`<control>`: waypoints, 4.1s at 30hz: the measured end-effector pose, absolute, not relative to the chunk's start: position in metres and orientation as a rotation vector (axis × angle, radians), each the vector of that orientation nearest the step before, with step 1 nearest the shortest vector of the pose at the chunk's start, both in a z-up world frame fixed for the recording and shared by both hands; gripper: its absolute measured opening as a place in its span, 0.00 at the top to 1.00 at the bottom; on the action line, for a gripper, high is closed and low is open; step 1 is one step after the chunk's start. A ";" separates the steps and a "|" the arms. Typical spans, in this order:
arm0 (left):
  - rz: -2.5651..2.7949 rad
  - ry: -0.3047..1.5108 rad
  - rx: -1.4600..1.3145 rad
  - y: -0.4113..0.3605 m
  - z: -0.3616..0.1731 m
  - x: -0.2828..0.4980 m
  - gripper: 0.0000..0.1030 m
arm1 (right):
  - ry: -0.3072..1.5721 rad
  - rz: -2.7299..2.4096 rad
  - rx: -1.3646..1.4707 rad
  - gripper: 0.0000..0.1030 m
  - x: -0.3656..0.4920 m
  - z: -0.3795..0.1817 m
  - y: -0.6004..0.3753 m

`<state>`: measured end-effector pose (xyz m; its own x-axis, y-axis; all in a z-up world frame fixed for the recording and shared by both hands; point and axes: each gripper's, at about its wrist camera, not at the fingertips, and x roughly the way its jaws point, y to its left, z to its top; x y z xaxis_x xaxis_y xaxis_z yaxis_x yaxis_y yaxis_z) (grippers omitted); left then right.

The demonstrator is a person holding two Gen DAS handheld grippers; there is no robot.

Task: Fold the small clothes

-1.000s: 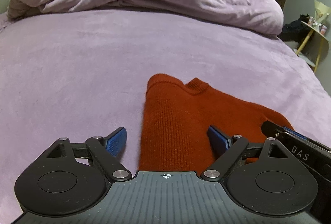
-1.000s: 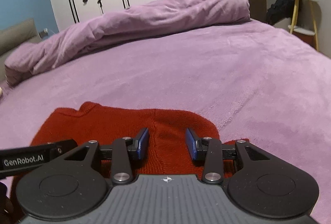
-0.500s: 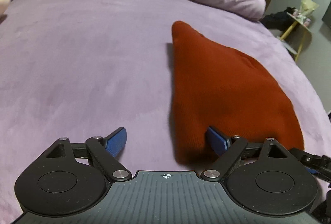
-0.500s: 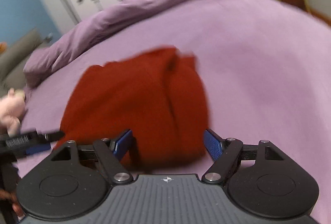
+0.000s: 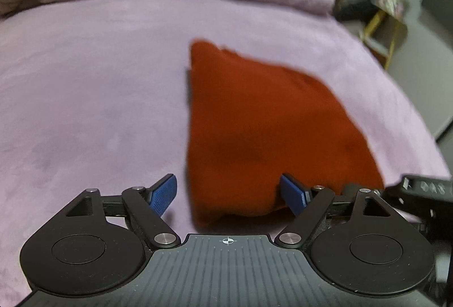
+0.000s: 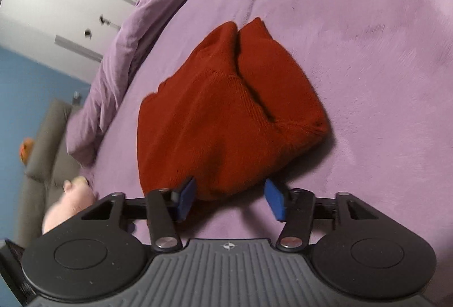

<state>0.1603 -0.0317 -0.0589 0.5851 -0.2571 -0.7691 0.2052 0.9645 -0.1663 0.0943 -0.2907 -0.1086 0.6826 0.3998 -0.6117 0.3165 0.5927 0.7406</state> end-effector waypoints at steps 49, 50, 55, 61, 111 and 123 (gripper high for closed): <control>-0.053 0.923 0.097 -0.022 0.014 0.079 0.03 | 1.023 -0.089 0.132 0.04 0.049 -0.007 -0.194; -0.052 0.922 0.099 -0.022 0.015 0.079 0.03 | 1.021 -0.091 0.124 0.04 0.049 -0.006 -0.194; -0.046 0.923 0.109 -0.024 0.015 0.080 0.02 | 1.014 -0.103 0.114 0.04 0.050 -0.001 -0.193; -0.049 0.935 0.112 -0.024 0.014 0.081 0.03 | 1.014 -0.109 0.109 0.04 0.050 0.000 -0.195; -0.055 0.979 0.135 -0.028 0.001 0.088 0.02 | 1.005 -0.132 0.095 0.04 0.052 -0.002 -0.200; -0.057 0.982 0.144 -0.030 0.000 0.088 0.02 | 1.001 -0.137 0.097 0.04 0.051 -0.003 -0.202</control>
<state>0.0883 -0.0296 0.0003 0.5548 0.0167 -0.8318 0.1131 0.9890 0.0953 0.0512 -0.2016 -0.0031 0.5317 -0.0698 -0.8440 0.1587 0.9872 0.0183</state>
